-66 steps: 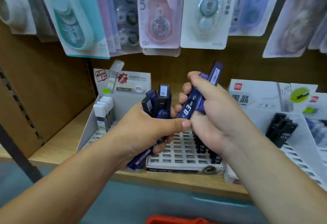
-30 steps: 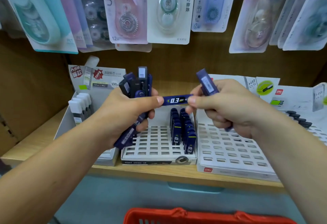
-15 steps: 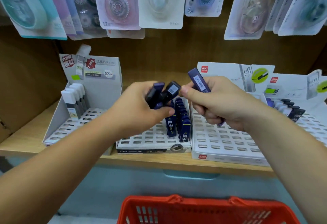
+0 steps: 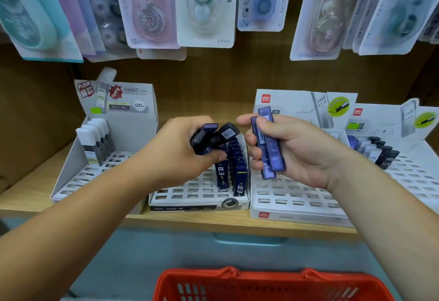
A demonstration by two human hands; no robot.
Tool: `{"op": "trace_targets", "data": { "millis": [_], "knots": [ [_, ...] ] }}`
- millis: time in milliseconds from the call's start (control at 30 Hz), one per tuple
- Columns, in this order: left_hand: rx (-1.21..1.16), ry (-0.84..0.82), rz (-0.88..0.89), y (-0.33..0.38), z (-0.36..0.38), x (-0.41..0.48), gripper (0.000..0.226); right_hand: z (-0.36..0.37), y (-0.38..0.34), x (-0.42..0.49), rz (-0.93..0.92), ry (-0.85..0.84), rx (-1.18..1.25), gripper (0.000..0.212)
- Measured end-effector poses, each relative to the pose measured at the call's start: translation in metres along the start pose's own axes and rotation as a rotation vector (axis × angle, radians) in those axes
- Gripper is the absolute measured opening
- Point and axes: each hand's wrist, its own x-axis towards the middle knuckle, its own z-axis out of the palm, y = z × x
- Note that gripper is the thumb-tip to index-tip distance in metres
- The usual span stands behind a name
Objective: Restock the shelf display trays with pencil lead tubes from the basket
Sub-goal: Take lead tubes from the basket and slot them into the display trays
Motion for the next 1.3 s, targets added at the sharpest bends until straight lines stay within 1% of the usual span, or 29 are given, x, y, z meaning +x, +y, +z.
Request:
{"op": "trace_targets", "data": {
  "millis": [133,200,300,533,633,767,867,933,1033,1067,1133,1200,1300],
  "knots": [
    [-0.012,-0.025,-0.012,0.001,-0.001,0.001,0.019,-0.001,0.001,0.000,-0.049,0.068,0.019,0.028],
    [-0.085,-0.042,-0.025,0.001,0.001,0.000,0.018,0.000,0.002,0.002,-0.063,0.101,0.031,0.026],
    [-0.170,-0.075,-0.063,0.003,0.003,-0.001,0.018,0.004,0.004,0.004,-0.068,0.107,0.031,0.024],
    [-0.168,-0.126,-0.048,0.006,-0.006,-0.003,0.019,0.007,0.004,0.009,-0.070,0.087,0.019,0.025],
    [-0.119,-0.138,-0.061,0.007,-0.003,-0.005,0.021,0.007,0.006,0.010,-0.063,0.099,0.019,0.026],
    [-0.092,-0.101,-0.081,0.005,0.002,-0.005,0.021,0.006,0.006,0.010,-0.064,0.104,0.025,0.027],
    [-0.159,-0.090,-0.112,0.003,0.006,-0.007,0.018,0.008,0.005,0.008,-0.063,0.080,-0.014,0.025],
    [-0.222,-0.039,-0.138,0.003,0.010,-0.009,0.019,0.009,0.005,0.009,-0.058,0.074,-0.046,0.025],
    [-0.302,0.079,-0.172,0.005,0.017,-0.008,0.022,0.012,0.006,0.011,-0.068,0.084,-0.078,0.024],
    [-0.318,0.090,-0.179,0.006,0.019,-0.008,0.023,0.012,0.006,0.012,-0.073,0.092,-0.090,0.023],
    [-0.280,0.070,-0.159,0.006,0.023,-0.007,0.023,0.012,0.006,0.012,-0.075,0.115,-0.105,0.022],
    [-0.182,0.053,-0.111,0.004,0.024,-0.007,0.023,0.010,0.006,0.012,-0.070,0.133,-0.117,0.020],
    [-0.080,0.062,-0.060,0.000,0.025,-0.007,0.023,0.011,0.006,0.010,-0.088,0.123,-0.123,0.015]
  ]
}}
